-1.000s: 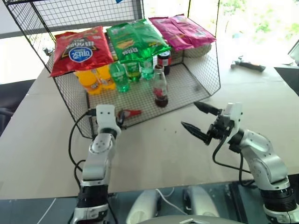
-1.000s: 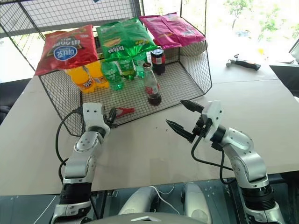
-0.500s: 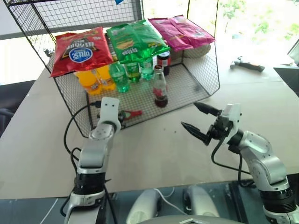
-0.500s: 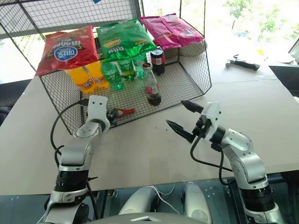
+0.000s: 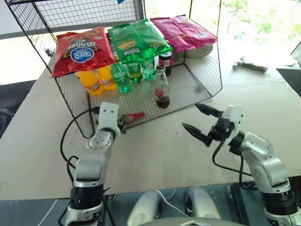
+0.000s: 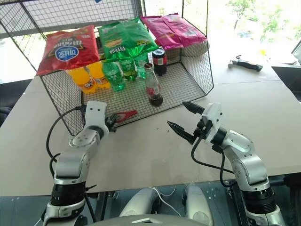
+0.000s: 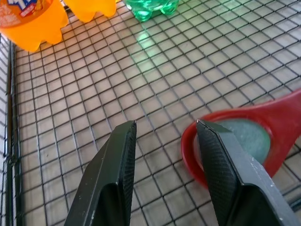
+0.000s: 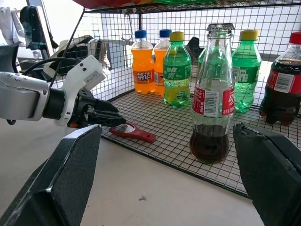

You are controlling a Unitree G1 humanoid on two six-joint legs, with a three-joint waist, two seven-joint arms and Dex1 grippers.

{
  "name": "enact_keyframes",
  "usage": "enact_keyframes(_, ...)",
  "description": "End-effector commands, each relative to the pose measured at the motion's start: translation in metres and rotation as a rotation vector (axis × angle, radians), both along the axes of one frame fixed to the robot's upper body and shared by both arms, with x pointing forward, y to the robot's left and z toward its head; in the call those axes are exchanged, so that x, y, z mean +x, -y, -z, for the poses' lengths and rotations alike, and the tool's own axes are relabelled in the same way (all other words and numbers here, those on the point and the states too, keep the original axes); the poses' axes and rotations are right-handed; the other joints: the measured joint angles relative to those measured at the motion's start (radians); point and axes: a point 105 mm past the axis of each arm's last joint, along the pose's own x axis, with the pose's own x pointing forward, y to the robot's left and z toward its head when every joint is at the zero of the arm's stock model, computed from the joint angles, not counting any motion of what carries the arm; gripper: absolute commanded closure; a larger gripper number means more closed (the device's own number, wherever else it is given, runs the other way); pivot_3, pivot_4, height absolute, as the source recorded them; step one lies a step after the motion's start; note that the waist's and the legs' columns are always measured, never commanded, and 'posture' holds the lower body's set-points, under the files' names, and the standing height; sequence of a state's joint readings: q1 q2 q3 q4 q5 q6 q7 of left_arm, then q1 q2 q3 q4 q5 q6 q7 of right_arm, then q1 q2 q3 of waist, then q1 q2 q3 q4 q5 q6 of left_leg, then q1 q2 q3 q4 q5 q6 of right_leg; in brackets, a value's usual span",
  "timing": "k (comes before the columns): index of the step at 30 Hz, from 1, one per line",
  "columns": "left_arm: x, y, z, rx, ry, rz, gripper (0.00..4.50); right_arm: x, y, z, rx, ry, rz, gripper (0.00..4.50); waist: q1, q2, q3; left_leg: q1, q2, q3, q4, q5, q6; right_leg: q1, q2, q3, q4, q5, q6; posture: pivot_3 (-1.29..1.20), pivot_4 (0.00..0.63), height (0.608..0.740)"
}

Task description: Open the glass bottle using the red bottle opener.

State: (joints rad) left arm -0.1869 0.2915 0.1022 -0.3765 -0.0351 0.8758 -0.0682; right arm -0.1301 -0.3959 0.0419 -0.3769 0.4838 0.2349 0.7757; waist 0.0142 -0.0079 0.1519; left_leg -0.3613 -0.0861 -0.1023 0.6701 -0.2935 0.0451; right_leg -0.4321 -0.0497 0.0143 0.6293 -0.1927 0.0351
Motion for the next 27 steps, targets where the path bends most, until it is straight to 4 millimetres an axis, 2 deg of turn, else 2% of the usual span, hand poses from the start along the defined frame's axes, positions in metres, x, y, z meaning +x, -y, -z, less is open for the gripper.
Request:
enact_keyframes(1,-0.005,-0.001,-0.010,0.007,0.018,-0.001,2.46,-0.004,-0.004,-0.011,0.011,0.049,-0.015,0.00,0.000,0.000,0.000,0.000,0.000,0.000,0.000,0.000,0.000,0.000,0.000,0.000,0.000,0.000,0.000,0.00,0.150,0.735)
enact_keyframes(9,-0.015,0.004,0.015,-0.023,-0.160,0.047,2.46,-0.003,-0.010,-0.019,0.015,0.058,-0.017,0.00,0.000,0.000,0.000,0.001,0.000,0.000,0.000,0.000,0.000,0.000,0.000,0.000,0.000,0.000,0.000,0.00,0.150,0.735)
enact_keyframes(13,-0.017,0.004,0.020,-0.039,-0.203,0.054,3.58,-0.002,-0.009,-0.020,0.018,0.059,-0.010,0.00,0.000,0.000,-0.001,0.001,0.000,0.000,0.000,0.000,0.000,0.001,0.000,0.000,0.000,0.000,0.000,0.00,0.150,0.735)
enact_keyframes(14,-0.017,0.004,0.020,-0.040,-0.209,0.057,4.14,-0.002,-0.008,-0.021,0.018,0.059,-0.009,0.00,0.000,0.000,-0.001,0.001,0.000,0.000,0.000,0.000,0.000,0.001,0.000,0.000,0.000,0.000,0.000,0.00,0.150,0.735)
enact_keyframes(15,-0.018,0.004,0.022,-0.039,-0.220,0.060,4.45,-0.002,-0.008,-0.021,0.018,0.060,-0.006,0.00,-0.001,0.001,-0.001,0.001,0.000,0.000,0.000,0.000,0.000,0.001,0.000,0.000,0.000,0.000,0.000,0.00,0.150,0.735)
enact_keyframes(21,-0.019,0.004,0.024,-0.035,-0.234,0.068,4.45,-0.001,-0.007,-0.021,0.019,0.063,0.001,0.00,-0.001,0.001,-0.001,0.002,0.000,0.000,0.000,0.000,-0.001,0.001,0.000,0.001,0.001,0.000,0.000,0.00,0.150,0.735)
enact_keyframes(27,-0.011,0.009,0.010,-0.025,-0.132,0.100,4.45,0.000,-0.008,-0.020,0.019,0.063,0.002,0.00,0.000,0.001,-0.001,0.002,0.000,0.000,0.000,0.001,-0.001,0.001,0.000,0.000,0.001,0.000,0.000,0.00,0.150,0.735)
